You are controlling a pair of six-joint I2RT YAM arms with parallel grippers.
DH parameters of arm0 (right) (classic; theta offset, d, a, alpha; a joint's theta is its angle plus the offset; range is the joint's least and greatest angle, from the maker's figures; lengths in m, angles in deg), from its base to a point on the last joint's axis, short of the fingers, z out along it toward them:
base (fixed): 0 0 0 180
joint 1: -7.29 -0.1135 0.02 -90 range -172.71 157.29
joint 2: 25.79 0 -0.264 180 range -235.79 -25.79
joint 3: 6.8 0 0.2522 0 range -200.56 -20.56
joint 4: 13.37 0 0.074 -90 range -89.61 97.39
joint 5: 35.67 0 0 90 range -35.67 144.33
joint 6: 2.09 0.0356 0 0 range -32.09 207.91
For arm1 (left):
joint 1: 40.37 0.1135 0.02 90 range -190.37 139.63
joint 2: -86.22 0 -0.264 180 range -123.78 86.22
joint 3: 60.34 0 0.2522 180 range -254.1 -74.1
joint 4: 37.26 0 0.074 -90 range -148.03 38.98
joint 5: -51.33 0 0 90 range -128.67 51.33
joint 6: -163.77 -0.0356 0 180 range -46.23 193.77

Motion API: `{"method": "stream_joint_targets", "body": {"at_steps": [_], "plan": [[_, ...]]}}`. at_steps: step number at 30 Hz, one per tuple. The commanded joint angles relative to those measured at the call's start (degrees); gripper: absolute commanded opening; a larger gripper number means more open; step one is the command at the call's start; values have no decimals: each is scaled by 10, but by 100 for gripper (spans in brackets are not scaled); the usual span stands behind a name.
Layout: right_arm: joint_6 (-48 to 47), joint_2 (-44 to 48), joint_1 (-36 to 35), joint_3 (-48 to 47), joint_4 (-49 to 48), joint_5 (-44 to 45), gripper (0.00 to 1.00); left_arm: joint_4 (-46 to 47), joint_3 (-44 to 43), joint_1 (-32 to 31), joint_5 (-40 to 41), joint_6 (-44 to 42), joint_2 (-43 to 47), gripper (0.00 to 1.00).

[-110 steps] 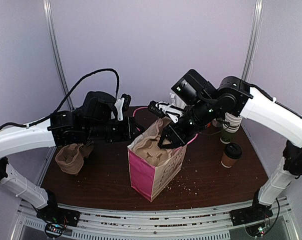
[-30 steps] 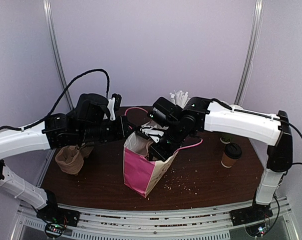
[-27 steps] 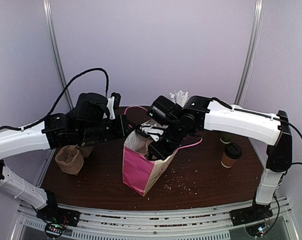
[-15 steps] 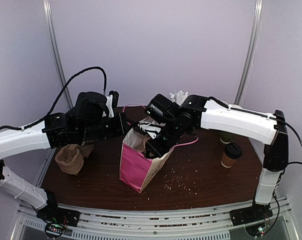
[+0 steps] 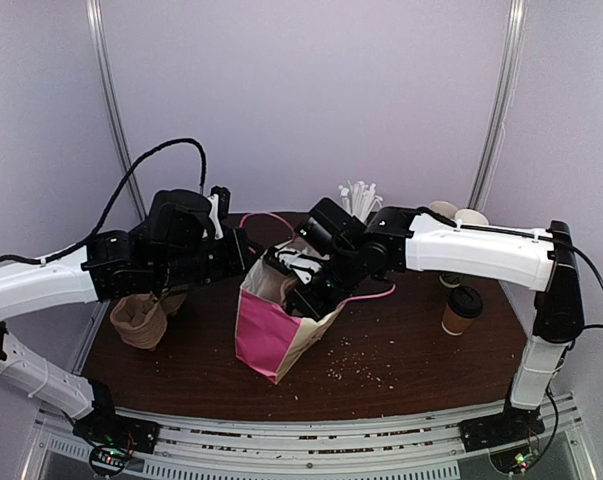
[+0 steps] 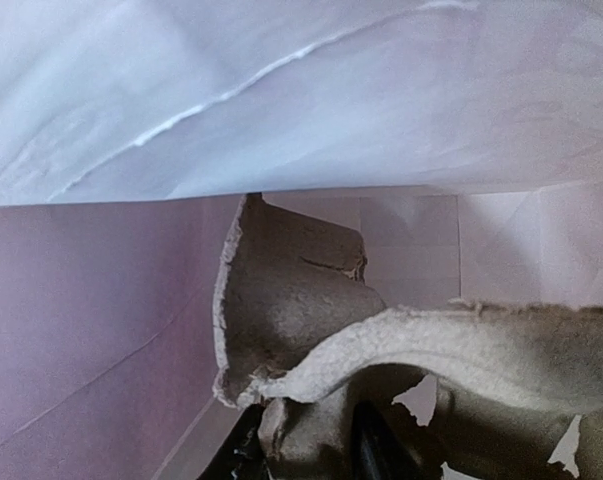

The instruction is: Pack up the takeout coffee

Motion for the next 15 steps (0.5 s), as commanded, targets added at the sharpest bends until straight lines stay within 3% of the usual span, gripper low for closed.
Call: {"method": "stream_joint_targets", "body": {"at_steps": [1,15], "plan": [[-6,10,18,28,-11,-1,29,-7,11,-7,6,28,20,0],[-46,-1,16,8,47,-8,28,-8,-12,-6,23,20,16,0]]}}
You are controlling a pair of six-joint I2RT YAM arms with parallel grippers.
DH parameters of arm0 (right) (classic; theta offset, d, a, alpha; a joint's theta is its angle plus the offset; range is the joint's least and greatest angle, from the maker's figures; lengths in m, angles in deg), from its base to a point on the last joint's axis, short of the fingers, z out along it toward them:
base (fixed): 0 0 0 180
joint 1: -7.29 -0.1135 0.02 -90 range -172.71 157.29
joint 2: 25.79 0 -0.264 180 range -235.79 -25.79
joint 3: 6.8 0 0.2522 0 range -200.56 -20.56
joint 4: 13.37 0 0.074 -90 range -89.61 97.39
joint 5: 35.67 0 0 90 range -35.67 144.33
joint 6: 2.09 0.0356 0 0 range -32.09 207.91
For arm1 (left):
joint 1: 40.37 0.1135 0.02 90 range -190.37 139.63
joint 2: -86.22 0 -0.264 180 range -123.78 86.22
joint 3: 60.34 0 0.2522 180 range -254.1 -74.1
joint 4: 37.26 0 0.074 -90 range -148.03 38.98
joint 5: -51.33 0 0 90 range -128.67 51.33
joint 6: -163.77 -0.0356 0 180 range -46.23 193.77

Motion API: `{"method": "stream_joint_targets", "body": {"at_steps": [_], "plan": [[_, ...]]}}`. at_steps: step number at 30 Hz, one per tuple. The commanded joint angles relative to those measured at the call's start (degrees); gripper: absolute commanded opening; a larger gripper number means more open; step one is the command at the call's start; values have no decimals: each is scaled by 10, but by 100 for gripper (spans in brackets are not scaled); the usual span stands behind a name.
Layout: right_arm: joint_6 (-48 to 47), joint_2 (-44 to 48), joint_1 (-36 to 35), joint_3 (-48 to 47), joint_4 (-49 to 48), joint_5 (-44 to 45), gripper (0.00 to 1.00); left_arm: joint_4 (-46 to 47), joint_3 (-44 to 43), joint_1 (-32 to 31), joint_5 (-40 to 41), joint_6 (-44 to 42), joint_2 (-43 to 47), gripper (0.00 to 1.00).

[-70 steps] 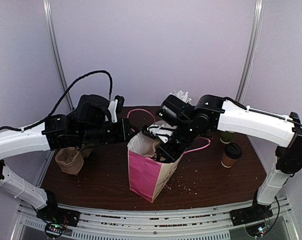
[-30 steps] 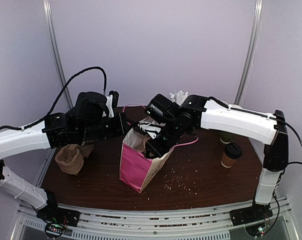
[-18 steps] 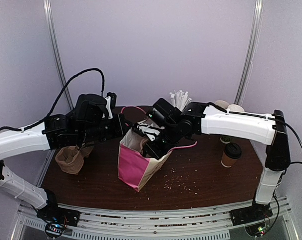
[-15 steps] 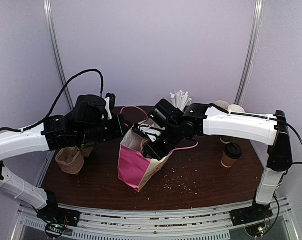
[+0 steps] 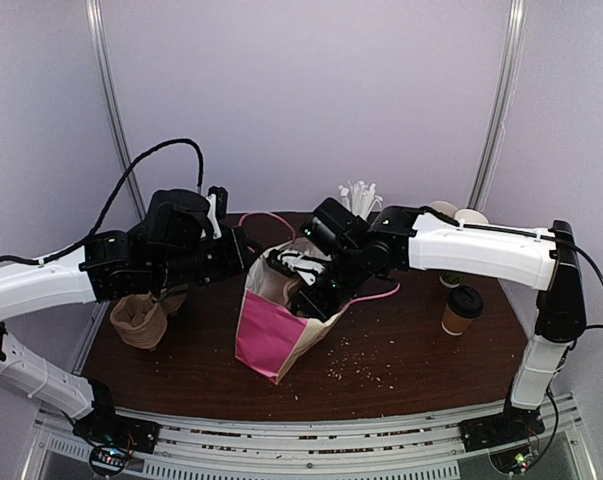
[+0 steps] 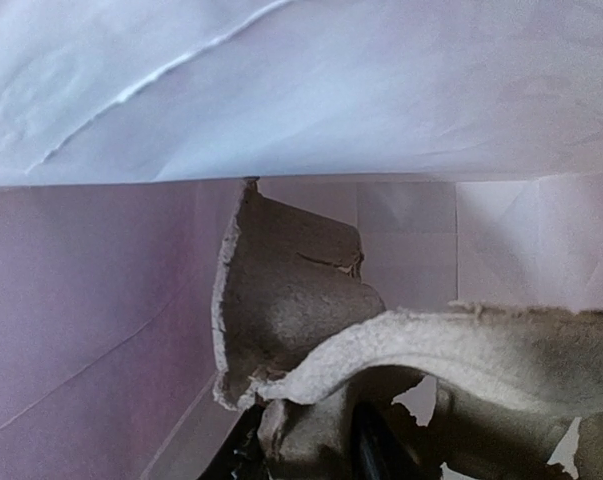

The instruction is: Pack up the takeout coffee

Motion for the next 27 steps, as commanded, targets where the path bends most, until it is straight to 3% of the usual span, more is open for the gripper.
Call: {"method": "stream_joint_targets", "body": {"at_steps": [1,4,9,14,27], "plan": [[-9,-6,8,-3,36,13,29,-8,-12,-4,14,0,10,0],[-4,15,9,15,3,13,29,-8,-9,-4,11,0,10,0],[-19,-15,8,-15,44,4,29,-7,-7,-4,8,2,9,0],[-18,24,9,19,-13,-32,28,-7,-5,-4,12,1,10,0],[-36,-31,8,-13,80,-23,29,-6,-13,-5,10,-3,6,0]]}}
